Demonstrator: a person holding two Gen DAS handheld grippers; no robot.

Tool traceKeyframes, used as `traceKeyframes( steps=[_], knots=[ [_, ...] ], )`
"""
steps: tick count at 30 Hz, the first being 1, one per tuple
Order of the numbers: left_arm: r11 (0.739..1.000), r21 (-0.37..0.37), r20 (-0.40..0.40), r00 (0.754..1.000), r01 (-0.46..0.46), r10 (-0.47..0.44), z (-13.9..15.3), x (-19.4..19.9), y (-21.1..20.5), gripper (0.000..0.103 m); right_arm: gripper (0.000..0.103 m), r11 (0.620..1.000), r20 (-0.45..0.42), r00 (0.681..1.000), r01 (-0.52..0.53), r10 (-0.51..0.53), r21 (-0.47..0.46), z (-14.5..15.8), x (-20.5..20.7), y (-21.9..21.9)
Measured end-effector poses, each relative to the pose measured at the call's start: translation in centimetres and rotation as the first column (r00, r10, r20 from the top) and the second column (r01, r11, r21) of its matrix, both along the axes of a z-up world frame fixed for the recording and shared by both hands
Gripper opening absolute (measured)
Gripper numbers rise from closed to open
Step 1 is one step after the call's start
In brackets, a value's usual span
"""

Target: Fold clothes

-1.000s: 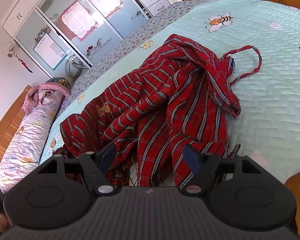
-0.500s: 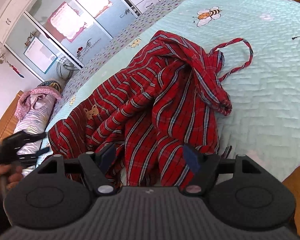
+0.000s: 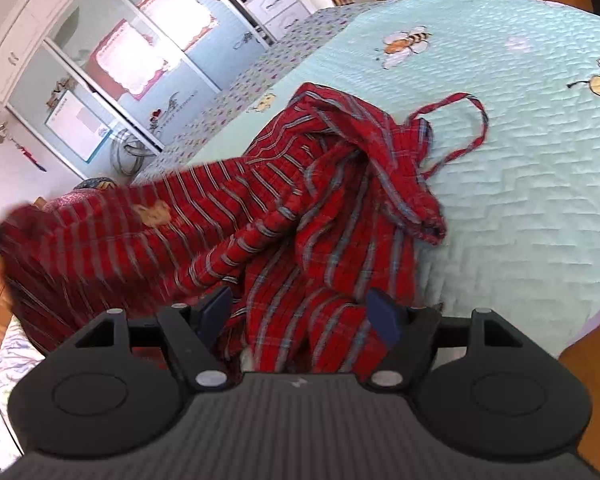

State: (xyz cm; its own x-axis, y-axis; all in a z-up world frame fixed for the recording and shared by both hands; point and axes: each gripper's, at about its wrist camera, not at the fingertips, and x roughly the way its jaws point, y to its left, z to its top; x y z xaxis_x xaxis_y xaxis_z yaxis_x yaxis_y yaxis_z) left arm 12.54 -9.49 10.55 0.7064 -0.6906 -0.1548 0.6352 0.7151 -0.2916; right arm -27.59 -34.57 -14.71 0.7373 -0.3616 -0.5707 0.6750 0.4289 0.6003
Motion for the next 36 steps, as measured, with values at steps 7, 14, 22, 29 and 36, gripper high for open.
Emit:
traceKeyframes(
  steps=[7, 14, 22, 29, 36],
  knots=[
    [0.974, 0.194, -0.177, 0.972, -0.117, 0.152, -5.3, 5.5, 5.2, 0.032, 0.075, 0.999, 0.017, 0.999, -0.040, 0.040, -0.019, 0.7, 1.0, 0.9],
    [0.932, 0.320, -0.507, 0.800, -0.171, 0.321, -21.3, 4.4, 10.6, 0.030, 0.075, 0.995, -0.007, 1.000, -0.009, 0.009, -0.103, 2.2, -0.1, 0.0],
    [0.960, 0.223, -0.399, 0.884, -0.167, 0.246, -19.9, -3.5, 11.8, 0.033, 0.076, 0.990, -0.092, 0.992, 0.079, -0.090, -0.121, 1.0, -1.4, -4.6],
    [0.983, 0.180, -0.340, 0.937, -0.020, 0.081, -18.0, -6.3, 7.1, 0.046, 0.080, 0.976, -0.068, 0.997, -0.035, 0.021, -0.213, 3.7, 3.7, -7.9],
    [0.973, 0.215, -0.371, 0.929, 0.088, -0.002, -20.2, -7.6, 1.7, 0.046, 0.083, 0.924, -0.130, 0.959, -0.279, 0.253, -0.261, 5.1, 15.9, -14.5]
  ],
)
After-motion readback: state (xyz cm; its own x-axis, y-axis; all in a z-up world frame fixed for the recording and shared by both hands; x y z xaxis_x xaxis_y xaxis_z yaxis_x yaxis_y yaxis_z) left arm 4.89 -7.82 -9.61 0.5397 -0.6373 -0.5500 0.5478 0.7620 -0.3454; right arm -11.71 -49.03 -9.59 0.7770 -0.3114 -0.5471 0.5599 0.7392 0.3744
